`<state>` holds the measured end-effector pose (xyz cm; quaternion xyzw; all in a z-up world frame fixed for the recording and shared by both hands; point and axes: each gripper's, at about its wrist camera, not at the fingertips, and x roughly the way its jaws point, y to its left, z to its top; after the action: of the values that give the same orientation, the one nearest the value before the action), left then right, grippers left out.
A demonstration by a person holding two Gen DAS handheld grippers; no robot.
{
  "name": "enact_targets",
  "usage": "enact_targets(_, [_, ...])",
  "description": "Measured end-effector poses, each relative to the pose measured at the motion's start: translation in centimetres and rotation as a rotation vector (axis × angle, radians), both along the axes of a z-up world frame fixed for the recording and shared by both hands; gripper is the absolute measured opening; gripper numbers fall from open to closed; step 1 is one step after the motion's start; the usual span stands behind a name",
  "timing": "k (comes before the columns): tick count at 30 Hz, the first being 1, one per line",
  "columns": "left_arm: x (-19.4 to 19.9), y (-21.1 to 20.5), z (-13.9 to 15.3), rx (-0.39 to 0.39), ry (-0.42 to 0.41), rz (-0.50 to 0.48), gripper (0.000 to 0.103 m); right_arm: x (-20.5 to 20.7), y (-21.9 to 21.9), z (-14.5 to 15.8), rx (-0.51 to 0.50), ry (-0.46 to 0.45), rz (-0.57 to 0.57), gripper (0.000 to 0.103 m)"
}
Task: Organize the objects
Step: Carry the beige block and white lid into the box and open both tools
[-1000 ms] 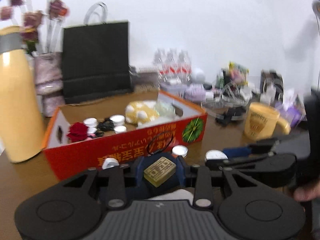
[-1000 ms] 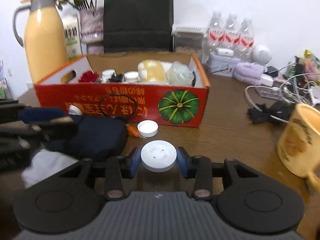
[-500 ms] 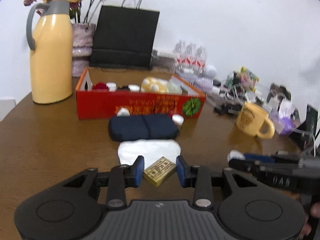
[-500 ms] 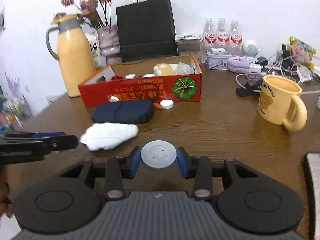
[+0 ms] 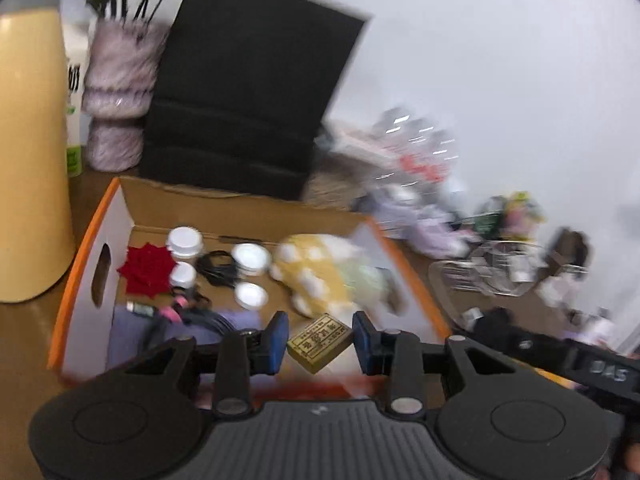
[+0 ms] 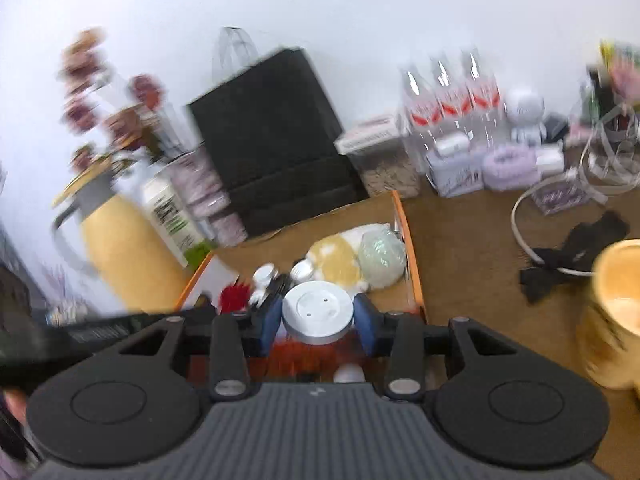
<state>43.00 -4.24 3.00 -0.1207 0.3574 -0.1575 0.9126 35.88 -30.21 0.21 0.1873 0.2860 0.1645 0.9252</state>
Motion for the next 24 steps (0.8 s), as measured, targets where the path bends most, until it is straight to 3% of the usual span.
enact_targets(4, [4.1,0.2,-3.4,-0.057,0.129,0.048,0.037,5.8,1.0,-1.9,-0.068,0.060,-0.075,0.042])
enact_targets(8, [4.4,1.0,-4.7,-0.046,0.173,0.038,0.055,7.4,1.8,-4.2,-0.091,0.074,-0.098,0.073])
enact_targets(9, [4.2,1.3,-4.6,-0.050,0.171,0.038,0.058,7.5,1.9,-4.2,-0.083,0.073,-0.084,0.075])
enact_targets(13, [1.9,2.8,-1.7,-0.069,0.115,0.028,0.062,6.5,2.0,-2.3,-0.132,0.017,-0.121,0.080])
enact_targets(18, [-4.8,3.5,1.6,-0.070,-0.026,-0.058,0.080,2.5,0.9,0.9,-0.118,-0.064,-0.109,0.084])
enact_targets(24, [-14.8,3.4,0.2,0.015,-0.113,-0.075,0.085,-6.7,1.8,-0.3,-0.153,-0.100,-0.031,0.090])
